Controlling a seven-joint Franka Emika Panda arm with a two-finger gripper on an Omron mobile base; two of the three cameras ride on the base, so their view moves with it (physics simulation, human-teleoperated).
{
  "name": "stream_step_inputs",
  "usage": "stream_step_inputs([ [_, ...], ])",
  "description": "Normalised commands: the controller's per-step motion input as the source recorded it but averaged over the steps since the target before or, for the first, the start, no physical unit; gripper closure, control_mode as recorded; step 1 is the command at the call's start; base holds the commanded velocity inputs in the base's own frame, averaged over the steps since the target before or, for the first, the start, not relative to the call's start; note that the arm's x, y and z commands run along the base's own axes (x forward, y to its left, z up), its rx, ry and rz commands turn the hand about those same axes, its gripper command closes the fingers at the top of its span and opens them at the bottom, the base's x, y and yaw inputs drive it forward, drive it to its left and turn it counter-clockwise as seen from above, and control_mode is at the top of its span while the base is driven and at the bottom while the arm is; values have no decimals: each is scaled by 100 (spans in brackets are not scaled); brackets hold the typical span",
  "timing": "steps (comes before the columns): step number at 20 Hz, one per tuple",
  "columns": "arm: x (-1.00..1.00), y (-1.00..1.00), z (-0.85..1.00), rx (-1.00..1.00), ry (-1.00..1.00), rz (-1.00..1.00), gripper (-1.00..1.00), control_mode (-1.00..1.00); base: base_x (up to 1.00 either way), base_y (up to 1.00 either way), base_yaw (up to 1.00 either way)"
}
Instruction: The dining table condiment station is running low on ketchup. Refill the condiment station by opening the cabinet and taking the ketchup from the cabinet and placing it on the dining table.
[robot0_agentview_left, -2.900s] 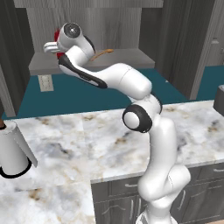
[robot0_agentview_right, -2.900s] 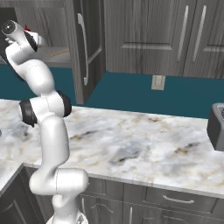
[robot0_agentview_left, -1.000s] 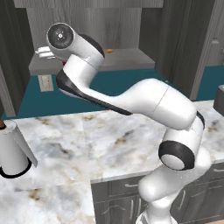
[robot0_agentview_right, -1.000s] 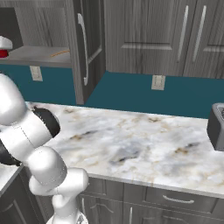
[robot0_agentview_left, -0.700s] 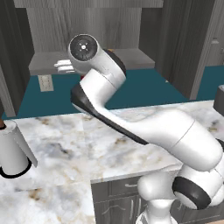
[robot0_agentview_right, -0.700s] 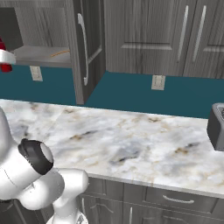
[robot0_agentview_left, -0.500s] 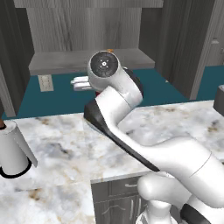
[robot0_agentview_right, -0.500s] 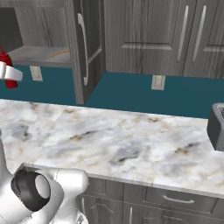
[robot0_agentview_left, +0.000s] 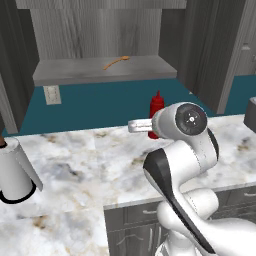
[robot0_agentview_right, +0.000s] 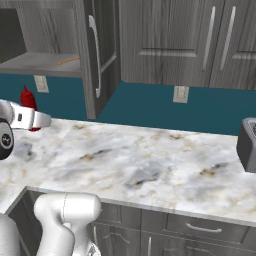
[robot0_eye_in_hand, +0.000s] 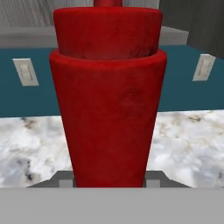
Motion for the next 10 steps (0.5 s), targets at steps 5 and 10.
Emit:
stream_step_inputs([
  [5, 0, -2, 0, 0, 0, -1, 100, -100, 0, 0, 0],
  [10, 0, 0, 0, 0, 0, 0, 100, -100, 0, 0, 0],
])
